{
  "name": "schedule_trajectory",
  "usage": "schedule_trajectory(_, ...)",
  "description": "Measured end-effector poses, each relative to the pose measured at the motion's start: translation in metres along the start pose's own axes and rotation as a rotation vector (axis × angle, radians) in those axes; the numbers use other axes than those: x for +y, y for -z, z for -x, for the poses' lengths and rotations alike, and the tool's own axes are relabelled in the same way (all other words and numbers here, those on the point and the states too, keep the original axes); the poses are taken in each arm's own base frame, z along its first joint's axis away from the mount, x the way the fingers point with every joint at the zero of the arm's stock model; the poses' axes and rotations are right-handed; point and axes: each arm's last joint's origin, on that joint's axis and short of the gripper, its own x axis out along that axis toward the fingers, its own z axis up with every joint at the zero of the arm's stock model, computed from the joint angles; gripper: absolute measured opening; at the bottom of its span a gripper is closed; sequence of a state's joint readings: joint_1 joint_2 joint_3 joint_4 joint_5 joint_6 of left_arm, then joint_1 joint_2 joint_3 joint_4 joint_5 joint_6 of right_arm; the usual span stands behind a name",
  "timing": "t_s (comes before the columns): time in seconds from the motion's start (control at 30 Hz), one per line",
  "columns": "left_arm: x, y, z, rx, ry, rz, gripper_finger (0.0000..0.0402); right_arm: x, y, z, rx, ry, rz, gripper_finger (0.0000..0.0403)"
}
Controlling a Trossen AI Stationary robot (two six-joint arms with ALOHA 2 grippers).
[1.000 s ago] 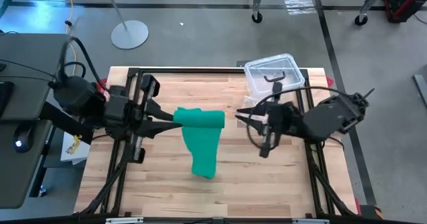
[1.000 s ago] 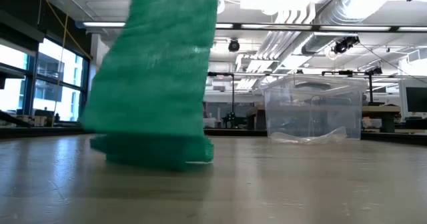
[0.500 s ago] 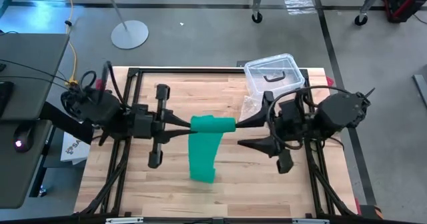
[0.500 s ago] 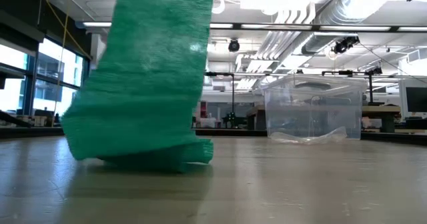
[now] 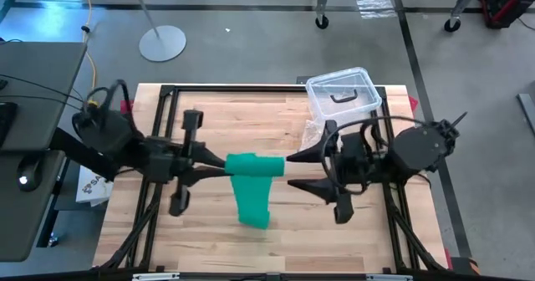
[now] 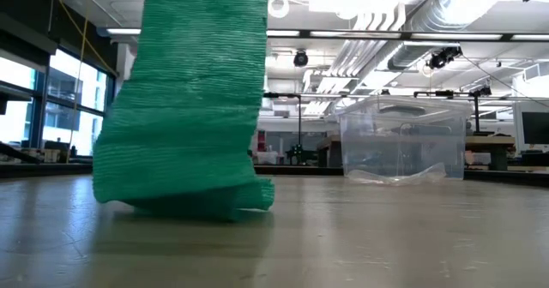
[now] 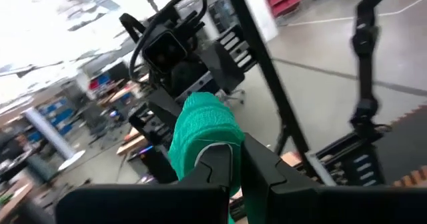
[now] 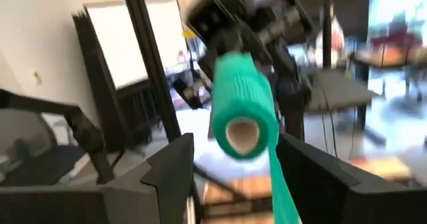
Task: Roll bandage
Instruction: Roll the green bandage
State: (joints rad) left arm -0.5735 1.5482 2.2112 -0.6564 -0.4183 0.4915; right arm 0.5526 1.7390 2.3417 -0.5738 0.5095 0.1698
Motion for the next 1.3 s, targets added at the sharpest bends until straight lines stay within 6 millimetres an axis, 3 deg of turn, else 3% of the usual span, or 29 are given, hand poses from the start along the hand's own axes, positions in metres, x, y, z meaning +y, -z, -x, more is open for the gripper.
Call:
schedule_trajectory(0.3,0.007,-0.002,0.011,-0.009,-0.009,0.003,0.0003,0.002,0.015,-0.035,-0.045,0.024,0.028,0.0211)
schedule_trajectory(0.53,0.008,-0.001,0.011,0.009,-0.032,-0.007,0.0003,0.004,0.012,-0.030,-0.052,0.006,0.021,0.0211)
schedule_trajectory(0.9,0.011,0.001,0.010,0.027,-0.057,-0.008,0.0006,0.008,0.001,0.003,-0.029,0.094,0.064,0.0211)
schedule_trajectory(1.3,0.012,0.000,0.010,0.005,-0.049,0.000,0.0008,0.001,-0.002,-0.006,-0.059,0.050,0.047,0.0211)
